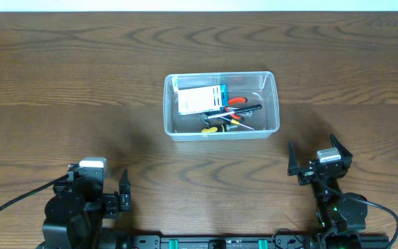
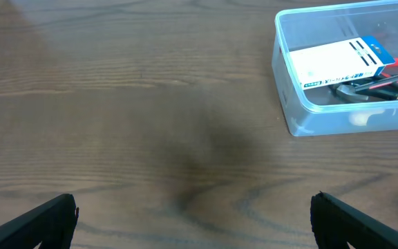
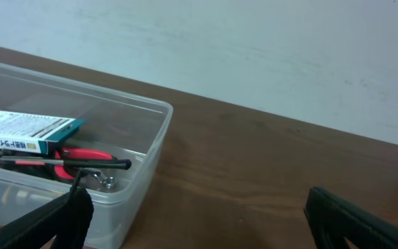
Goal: Pack container
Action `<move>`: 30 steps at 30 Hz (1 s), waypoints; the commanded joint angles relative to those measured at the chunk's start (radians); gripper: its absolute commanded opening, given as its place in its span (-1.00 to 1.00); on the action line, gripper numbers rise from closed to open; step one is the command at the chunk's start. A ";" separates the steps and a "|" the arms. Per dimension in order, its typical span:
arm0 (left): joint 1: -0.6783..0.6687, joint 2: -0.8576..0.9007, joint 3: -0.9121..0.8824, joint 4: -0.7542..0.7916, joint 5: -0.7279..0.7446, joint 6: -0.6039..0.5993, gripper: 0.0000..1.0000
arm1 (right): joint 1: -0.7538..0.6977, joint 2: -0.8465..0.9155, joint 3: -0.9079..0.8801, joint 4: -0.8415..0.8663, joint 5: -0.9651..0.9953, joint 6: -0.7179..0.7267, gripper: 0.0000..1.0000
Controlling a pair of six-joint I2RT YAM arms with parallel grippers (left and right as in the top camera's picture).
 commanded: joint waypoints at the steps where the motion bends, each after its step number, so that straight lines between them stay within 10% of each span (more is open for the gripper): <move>1: -0.005 -0.003 -0.001 -0.003 -0.012 0.002 0.96 | -0.010 -0.006 -0.002 -0.005 -0.005 0.043 0.99; 30: -0.005 -0.003 -0.001 -0.003 -0.012 0.002 0.96 | -0.010 -0.006 -0.002 -0.004 -0.005 0.056 0.99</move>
